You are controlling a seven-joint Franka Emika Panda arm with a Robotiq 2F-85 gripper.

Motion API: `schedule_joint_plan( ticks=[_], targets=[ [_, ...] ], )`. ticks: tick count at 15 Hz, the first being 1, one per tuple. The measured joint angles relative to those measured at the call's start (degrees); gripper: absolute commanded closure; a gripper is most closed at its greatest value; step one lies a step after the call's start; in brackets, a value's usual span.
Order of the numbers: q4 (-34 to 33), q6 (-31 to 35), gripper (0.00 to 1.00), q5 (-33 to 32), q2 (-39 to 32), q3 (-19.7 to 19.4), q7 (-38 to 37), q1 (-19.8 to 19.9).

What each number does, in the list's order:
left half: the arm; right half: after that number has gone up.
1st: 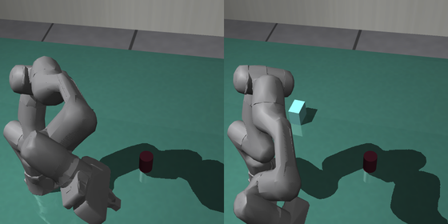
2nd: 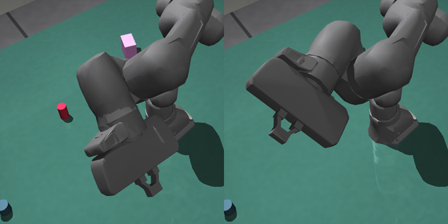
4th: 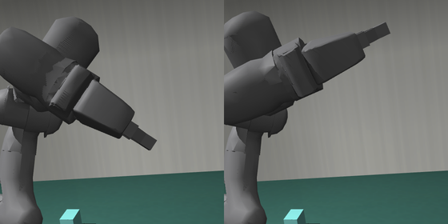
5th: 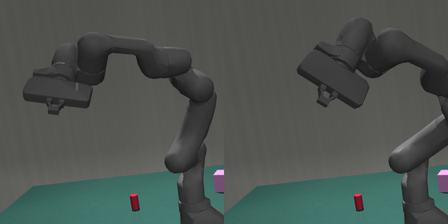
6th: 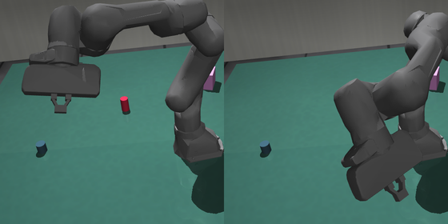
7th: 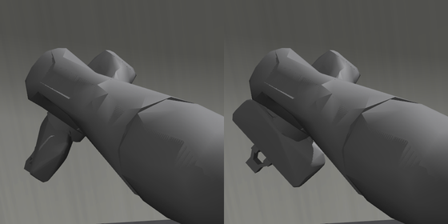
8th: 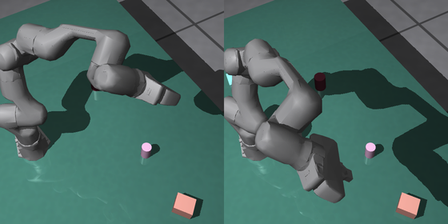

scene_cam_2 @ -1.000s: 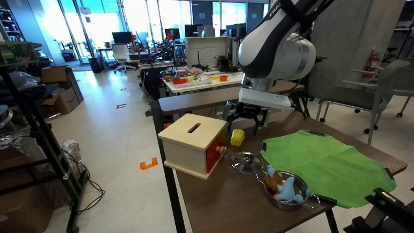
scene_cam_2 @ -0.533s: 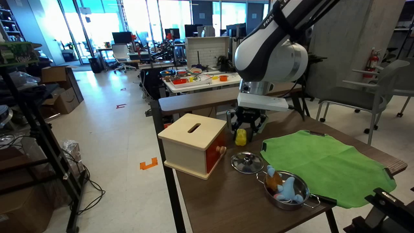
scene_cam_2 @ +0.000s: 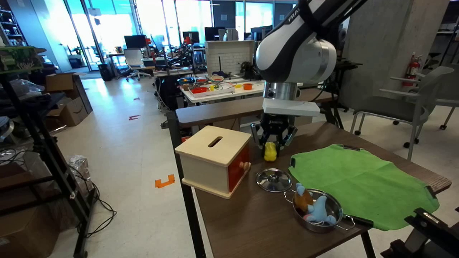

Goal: Move the yellow pepper to the right

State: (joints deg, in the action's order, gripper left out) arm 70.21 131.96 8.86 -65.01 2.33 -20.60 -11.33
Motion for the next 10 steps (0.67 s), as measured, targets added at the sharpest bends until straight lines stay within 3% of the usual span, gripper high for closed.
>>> schedule_joint_plan(
  ticks=[4,10],
  targets=[
    [4.1,-6.39,0.8,-2.91,6.37,-0.23,0.91,-1.15],
    [16.93,-7.02,0.8,-6.77,20.02,-4.26,0.86,-0.14]
  ],
)
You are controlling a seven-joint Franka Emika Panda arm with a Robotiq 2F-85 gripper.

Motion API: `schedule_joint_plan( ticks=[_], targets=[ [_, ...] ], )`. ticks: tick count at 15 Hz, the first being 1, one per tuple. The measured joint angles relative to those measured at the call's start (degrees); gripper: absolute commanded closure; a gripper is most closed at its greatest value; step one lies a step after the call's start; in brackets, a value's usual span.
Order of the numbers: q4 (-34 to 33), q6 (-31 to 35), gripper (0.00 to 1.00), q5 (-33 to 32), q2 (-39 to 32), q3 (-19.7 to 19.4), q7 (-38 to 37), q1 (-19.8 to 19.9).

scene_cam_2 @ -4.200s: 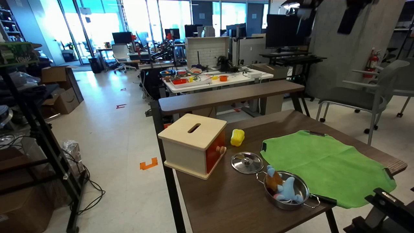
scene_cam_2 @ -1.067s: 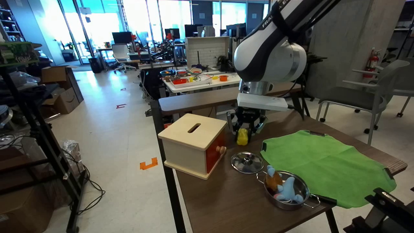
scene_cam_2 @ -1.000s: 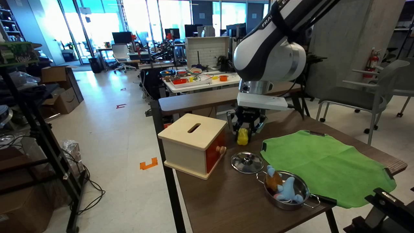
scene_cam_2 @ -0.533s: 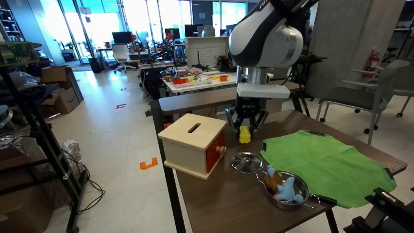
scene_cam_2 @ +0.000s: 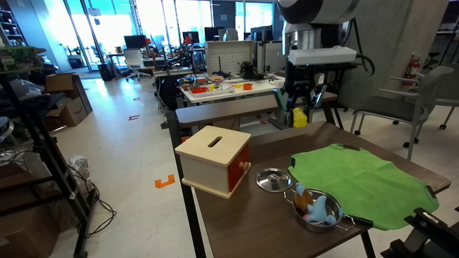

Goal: Move the yellow pepper to the right

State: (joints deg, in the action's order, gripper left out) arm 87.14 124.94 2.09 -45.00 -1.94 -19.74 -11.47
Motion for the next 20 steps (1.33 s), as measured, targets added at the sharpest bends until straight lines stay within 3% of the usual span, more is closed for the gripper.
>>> schedule_joint_plan(
  ticks=[5,12,20],
  targets=[
    [8.4,1.48,0.8,-1.3,6.99,-4.22,0.81,6.13],
    [11.0,10.32,0.8,1.8,3.77,-5.42,2.1,16.02],
    [5.99,11.52,0.8,4.11,-4.98,-5.21,1.66,17.57]
  ],
)
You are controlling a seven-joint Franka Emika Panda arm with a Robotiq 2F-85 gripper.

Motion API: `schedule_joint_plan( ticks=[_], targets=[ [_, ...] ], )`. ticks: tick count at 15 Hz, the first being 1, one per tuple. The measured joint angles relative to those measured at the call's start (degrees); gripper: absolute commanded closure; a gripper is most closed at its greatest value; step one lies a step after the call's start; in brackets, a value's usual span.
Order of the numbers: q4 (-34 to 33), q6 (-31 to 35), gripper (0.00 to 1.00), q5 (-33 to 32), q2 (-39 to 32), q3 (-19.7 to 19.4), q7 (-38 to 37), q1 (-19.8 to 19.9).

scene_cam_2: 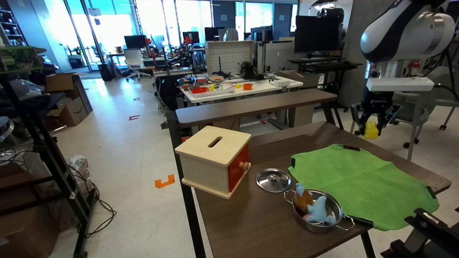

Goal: Move the yellow pepper to the right

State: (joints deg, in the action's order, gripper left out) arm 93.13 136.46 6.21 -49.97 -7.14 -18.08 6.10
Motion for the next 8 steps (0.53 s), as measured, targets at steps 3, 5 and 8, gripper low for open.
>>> schedule_joint_plan(
  ticks=[3,5,8],
  targets=[
    [-3.79,-0.29,0.8,0.0,-3.2,0.0,-1.04,-0.17],
    [-6.13,-0.67,0.8,0.0,-5.17,0.0,-1.49,-0.29],
    [-9.01,-1.86,0.8,0.0,-7.76,-0.01,-2.3,-0.62]
  ],
)
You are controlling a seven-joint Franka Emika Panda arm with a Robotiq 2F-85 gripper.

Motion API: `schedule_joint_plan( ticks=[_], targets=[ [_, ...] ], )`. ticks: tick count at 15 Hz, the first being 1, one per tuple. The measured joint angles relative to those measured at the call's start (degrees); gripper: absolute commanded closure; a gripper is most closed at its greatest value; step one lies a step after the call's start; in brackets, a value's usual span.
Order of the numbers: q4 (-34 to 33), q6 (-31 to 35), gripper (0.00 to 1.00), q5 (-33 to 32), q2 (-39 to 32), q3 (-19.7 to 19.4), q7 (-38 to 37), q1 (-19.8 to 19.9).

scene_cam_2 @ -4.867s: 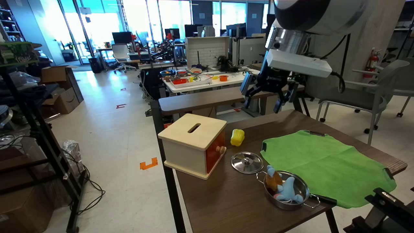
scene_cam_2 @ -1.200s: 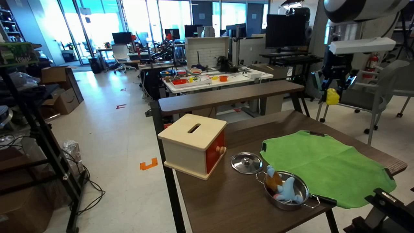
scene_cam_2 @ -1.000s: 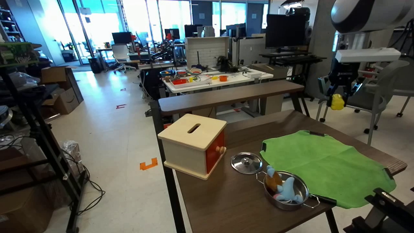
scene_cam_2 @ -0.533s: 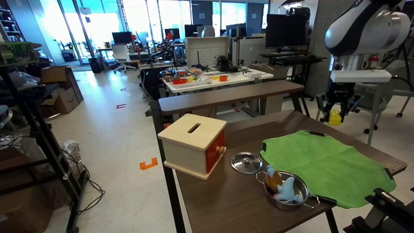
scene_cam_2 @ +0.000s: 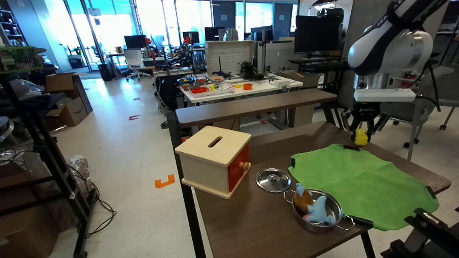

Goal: Move the yellow pepper to the right

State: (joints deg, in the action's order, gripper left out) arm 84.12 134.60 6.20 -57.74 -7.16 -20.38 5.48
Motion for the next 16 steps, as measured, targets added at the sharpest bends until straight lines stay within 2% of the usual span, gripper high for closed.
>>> schedule_joint_plan(
  ticks=[1,2,3,7,11,16],
  targets=[
    [-0.96,-0.46,0.8,-0.01,-0.82,-0.04,-0.43,-0.09],
    [-1.84,-0.83,0.3,-0.02,-1.53,-0.06,-0.67,-0.13],
    [-2.63,-1.33,0.29,-0.02,-1.8,-0.08,-0.86,-0.15],
    [-4.31,-2.61,0.02,-0.02,-2.26,0.18,-1.0,-0.36],
    [-3.32,-2.26,0.0,-0.01,0.21,0.56,-1.0,-1.96],
    [6.65,-1.59,0.0,0.91,11.55,3.61,1.36,-4.17]
  ],
)
